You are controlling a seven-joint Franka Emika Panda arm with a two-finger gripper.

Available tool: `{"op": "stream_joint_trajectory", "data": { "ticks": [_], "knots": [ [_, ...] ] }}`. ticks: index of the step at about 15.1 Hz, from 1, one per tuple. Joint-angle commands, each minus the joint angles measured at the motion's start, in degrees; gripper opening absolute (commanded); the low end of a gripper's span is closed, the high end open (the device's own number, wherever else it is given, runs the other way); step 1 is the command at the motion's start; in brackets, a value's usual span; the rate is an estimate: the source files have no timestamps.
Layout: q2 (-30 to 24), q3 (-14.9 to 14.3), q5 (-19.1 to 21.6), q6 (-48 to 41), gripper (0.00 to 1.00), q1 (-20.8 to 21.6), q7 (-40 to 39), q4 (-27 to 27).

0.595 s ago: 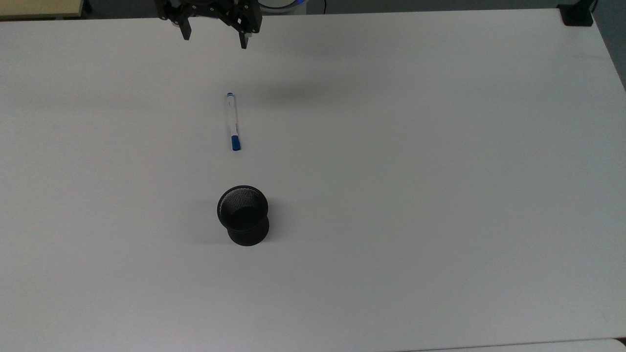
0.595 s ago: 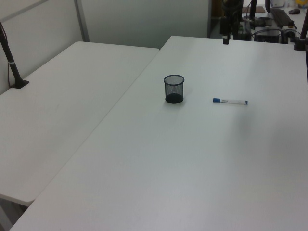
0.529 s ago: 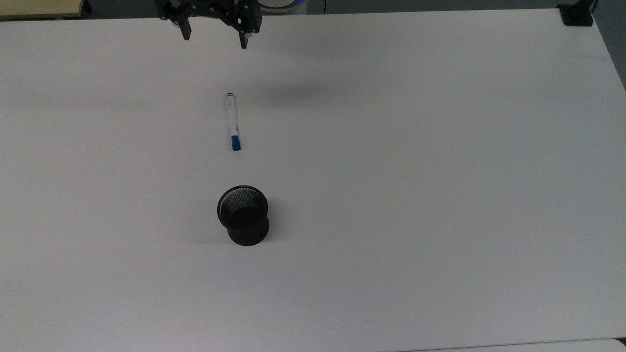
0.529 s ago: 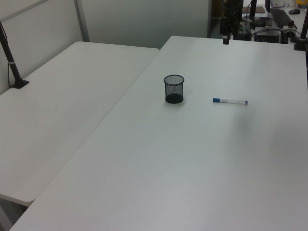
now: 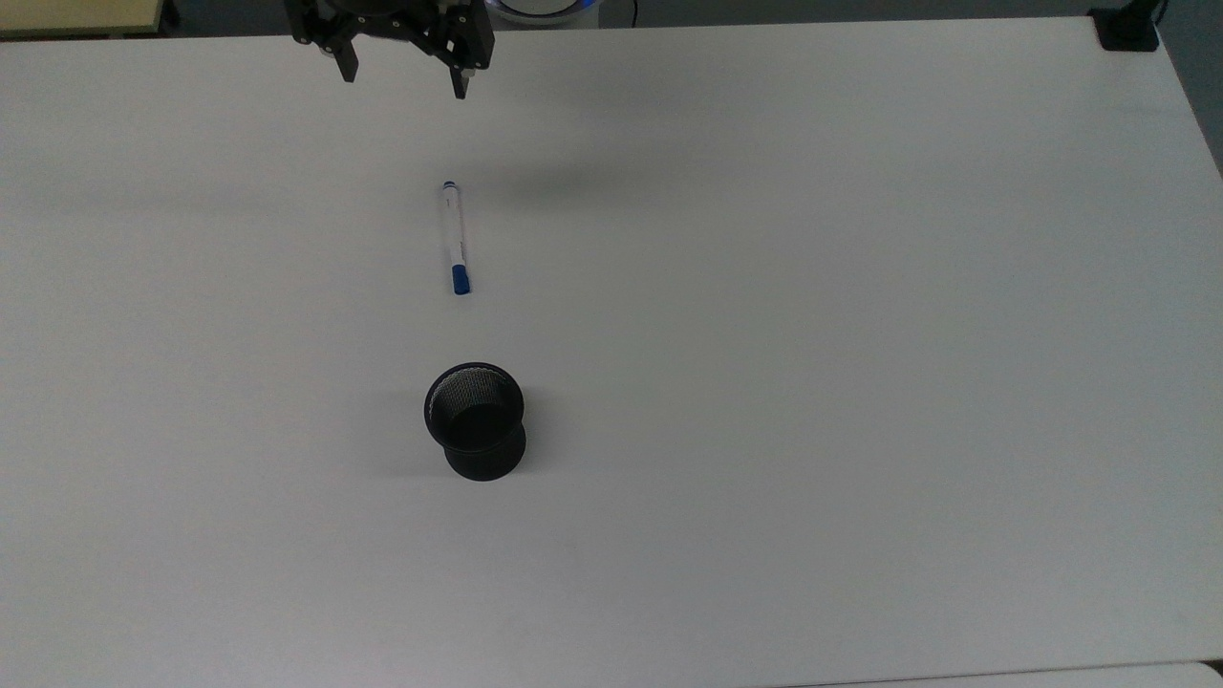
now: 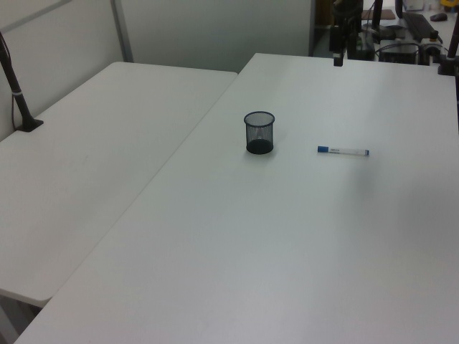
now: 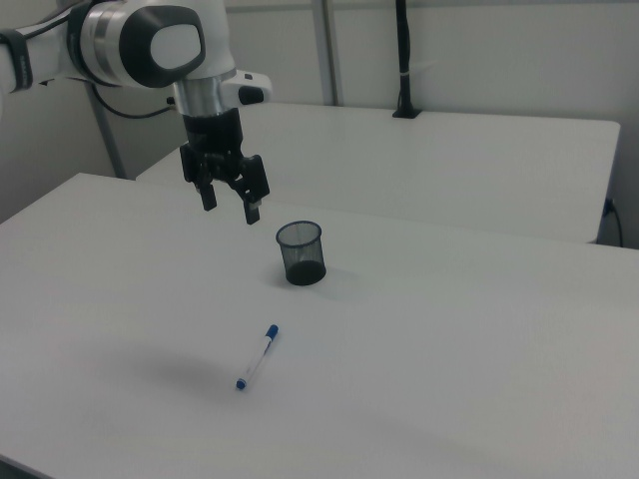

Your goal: Insert the marker

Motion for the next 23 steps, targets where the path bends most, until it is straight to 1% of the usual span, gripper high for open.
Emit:
{"op": "stream_joint_trajectory", "data": {
  "ticks": [1,3,5,6,8,9,11,13,15,17,18,20,23],
  "knots": [
    [-0.2,-0.6,0.4,-0.8,1.00,0.6,-1.6,0.1],
    [0.5,-0.7,1.2,1.5,1.00,0.4,-1.6,0.1],
    [2.2,-0.8,2.5,4.5,1.00,0.4,-1.5,0.3],
    [3.2,-0.7,2.6,4.7,1.00,0.5,-1.6,0.7],
    [6.0,-0.7,2.6,5.2,1.00,0.7,-2.4,0.9],
    [7.5,-0.7,2.6,6.4,1.00,0.8,-2.6,0.9],
    [10.8,-0.7,2.5,8.6,0.98,2.3,-2.6,0.9],
    [13.5,-0.7,2.2,12.0,0.97,2.4,-2.9,0.8],
    [16.2,-0.7,1.8,13.9,0.94,2.8,-5.3,0.6],
    [17.8,-0.8,1.8,14.2,0.89,3.1,-9.9,0.2],
    [18.4,-1.2,1.7,14.2,0.86,3.5,-12.1,0.0],
    [19.1,-2.5,1.7,14.3,0.82,5.0,-16.2,-1.4],
    [20.5,-2.7,1.4,15.6,0.79,5.4,-17.7,-2.5]
  ]
}}
